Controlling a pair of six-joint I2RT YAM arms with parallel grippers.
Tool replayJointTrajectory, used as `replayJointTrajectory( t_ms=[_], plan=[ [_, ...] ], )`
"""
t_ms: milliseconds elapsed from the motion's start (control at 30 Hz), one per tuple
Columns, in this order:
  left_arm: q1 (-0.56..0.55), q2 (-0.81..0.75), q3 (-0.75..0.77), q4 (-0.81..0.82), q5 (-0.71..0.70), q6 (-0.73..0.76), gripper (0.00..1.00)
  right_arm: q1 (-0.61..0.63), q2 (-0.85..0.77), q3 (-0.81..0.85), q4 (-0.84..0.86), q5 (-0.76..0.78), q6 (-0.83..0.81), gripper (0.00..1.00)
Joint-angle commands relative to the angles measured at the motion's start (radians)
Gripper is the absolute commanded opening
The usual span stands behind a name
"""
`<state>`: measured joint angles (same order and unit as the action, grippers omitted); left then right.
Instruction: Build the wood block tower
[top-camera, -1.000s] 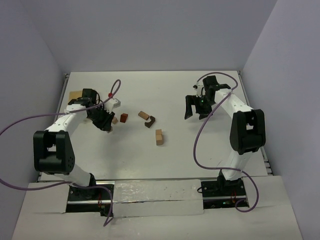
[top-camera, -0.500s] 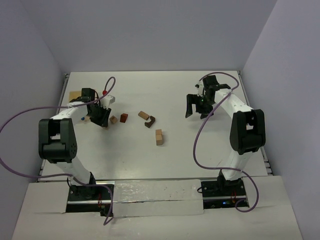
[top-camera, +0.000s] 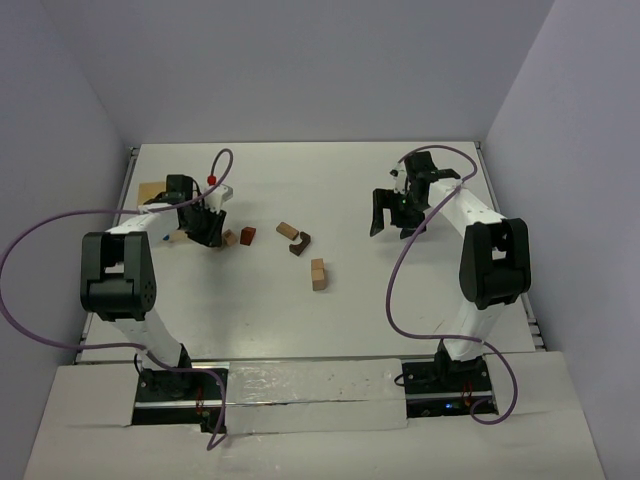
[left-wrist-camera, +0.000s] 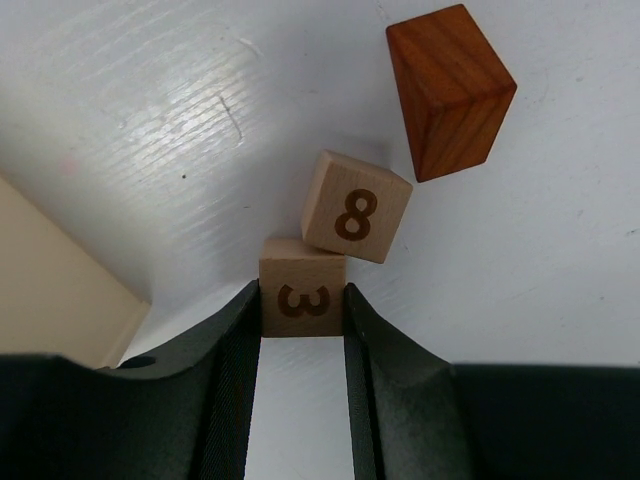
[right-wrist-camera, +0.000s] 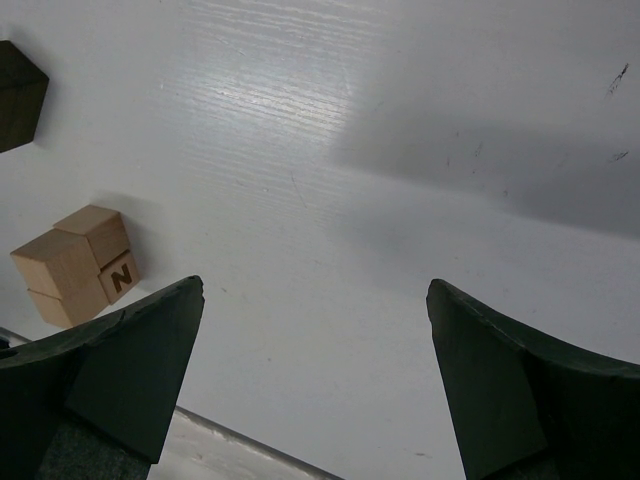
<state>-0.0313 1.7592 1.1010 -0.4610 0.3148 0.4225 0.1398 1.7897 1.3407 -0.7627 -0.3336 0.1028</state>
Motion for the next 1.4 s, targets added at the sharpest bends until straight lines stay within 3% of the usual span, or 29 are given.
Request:
replayJointTrajectory(
  t_ms=[0,200,433,900,1133,1367],
  plan=[
    [-0.013,0.001,-0.019,0.063,0.040,-0.008,0.20,0.007,-0.014,0.039,0.005,0.003,-0.007,1.00],
    [-0.022,-0.003,-0.040,0.077,0.040,-0.010,0.22,0.007,-0.015,0.037,0.000,0.010,-0.024,1.00],
    [-0.032,0.002,-0.045,0.084,0.036,-0.025,0.39,0.007,-0.013,0.023,0.003,0.007,-0.033,1.00],
    [-0.059,-0.003,-0.046,0.074,0.040,-0.037,0.43,0.006,-0.026,0.008,0.010,0.004,-0.048,1.00],
    [-0.076,-0.001,-0.044,0.077,0.033,-0.050,0.57,0.003,-0.032,-0.002,0.010,0.004,-0.055,1.00],
    [-0.091,0.001,-0.026,0.082,0.014,-0.069,0.62,0.001,-0.032,-0.003,0.014,0.001,-0.057,1.00]
  ],
)
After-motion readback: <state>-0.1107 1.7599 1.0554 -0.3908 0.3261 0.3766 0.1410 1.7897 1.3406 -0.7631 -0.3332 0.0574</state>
